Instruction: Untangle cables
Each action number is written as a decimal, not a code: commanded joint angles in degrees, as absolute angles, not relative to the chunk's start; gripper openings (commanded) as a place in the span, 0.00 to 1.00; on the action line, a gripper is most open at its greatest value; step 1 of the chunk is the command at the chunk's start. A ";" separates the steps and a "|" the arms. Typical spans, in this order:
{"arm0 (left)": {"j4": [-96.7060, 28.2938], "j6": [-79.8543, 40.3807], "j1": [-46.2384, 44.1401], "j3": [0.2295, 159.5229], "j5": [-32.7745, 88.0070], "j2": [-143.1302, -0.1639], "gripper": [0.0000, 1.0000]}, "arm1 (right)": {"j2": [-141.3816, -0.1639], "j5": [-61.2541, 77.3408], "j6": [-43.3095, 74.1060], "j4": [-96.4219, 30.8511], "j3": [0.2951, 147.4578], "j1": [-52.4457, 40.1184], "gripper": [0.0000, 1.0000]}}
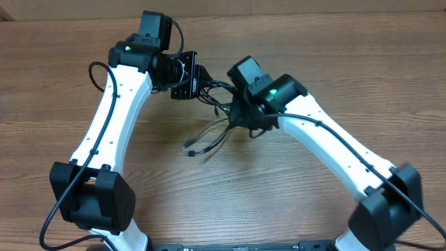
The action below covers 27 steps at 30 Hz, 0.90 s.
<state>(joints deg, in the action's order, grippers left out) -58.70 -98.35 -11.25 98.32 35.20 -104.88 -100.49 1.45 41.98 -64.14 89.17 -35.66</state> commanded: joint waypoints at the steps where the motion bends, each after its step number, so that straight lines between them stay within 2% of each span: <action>1: -58.52 -95.74 -10.83 99.26 29.95 -103.07 0.04 | -92.68 1.10 36.84 -68.01 90.06 -35.51 0.04; 6: -58.52 -95.72 -10.83 99.26 29.98 -103.07 0.04 | -87.85 0.64 34.81 -74.61 90.06 -35.24 0.04; 9: -58.78 -95.77 -10.87 99.26 31.51 -103.07 0.04 | -87.44 0.80 34.81 -73.08 90.06 -35.38 0.04; 10: -58.78 -95.83 -10.96 99.26 32.69 -103.07 0.04 | -87.55 1.04 34.83 -71.77 90.06 -35.62 0.09; 12: -58.87 -97.21 -11.16 99.26 36.03 -103.07 0.04 | -88.16 2.57 34.85 -67.31 90.06 -36.03 0.32; 14: -59.40 -99.68 -11.31 99.26 39.27 -103.07 0.04 | -88.86 3.09 35.83 -64.29 90.06 -36.34 0.50; 15: -59.59 -100.71 -11.31 99.26 40.86 -103.07 0.04 | -89.32 3.09 36.69 -63.11 90.06 -36.34 0.54; 20: -59.64 -102.06 -11.29 99.26 47.88 -103.07 0.04 | -92.58 2.63 42.09 -58.63 90.06 -36.36 0.54; 27: -59.81 -101.73 -11.31 99.26 52.03 -103.07 0.04 | -96.14 2.72 42.22 -56.95 90.06 -36.42 0.54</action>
